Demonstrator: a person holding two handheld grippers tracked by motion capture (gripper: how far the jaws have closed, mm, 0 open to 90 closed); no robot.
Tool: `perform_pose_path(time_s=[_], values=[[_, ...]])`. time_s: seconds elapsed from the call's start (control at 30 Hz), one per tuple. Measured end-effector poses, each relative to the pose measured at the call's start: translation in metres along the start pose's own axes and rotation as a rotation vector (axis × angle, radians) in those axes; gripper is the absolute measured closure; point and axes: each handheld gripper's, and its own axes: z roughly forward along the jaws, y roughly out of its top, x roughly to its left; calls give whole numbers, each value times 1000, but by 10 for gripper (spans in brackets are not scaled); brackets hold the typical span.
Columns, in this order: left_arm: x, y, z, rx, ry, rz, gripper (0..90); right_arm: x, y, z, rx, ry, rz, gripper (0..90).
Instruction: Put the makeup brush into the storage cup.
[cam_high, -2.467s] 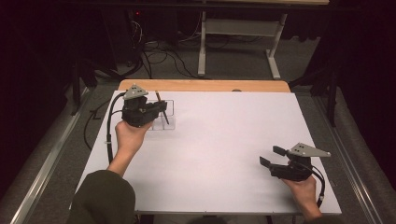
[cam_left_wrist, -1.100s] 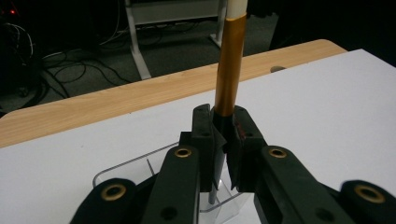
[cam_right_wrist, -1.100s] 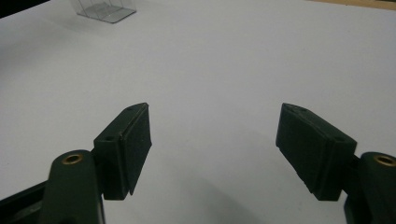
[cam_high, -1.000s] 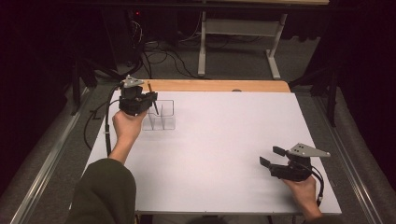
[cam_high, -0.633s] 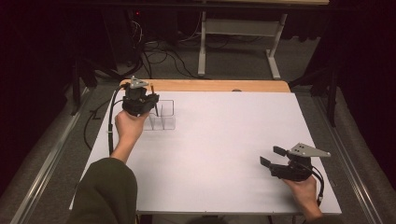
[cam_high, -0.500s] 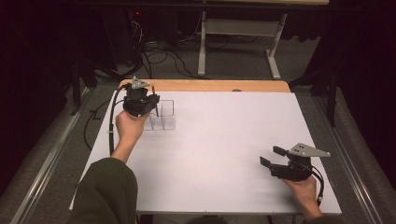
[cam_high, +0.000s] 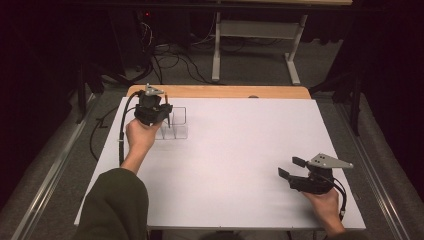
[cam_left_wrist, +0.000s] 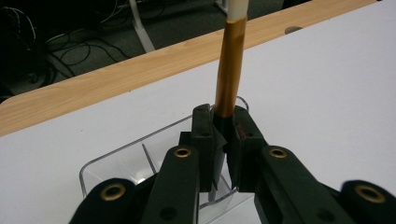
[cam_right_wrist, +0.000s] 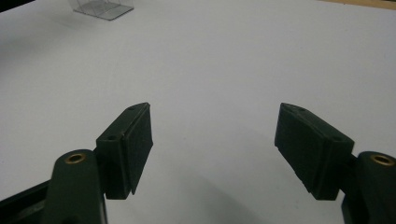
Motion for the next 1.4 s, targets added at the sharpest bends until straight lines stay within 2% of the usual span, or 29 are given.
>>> perform_pose_path(time_s=[0.23,0.33,0.47,0.6,0.7,0.83,1.4], values=[[0,-1,4,22,-3,0,805,1,0,-1,-4,1,-5,296],[-1,-1,4,22,2,12,702,1,0,-1,-6,0,-2,297],[-1,-1,1,12,4,3,579,1,0,-1,-7,0,-6,296],[1,0,-2,-3,9,-16,479,2,0,-1,-7,0,-6,297],[1,0,-4,-12,19,-13,435,2,1,-1,-6,1,-8,297],[2,0,-8,-31,12,-22,407,2,0,-1,-6,0,-6,297],[-4,2,-18,-88,-15,-14,380,1,0,-1,-8,4,0,296]])
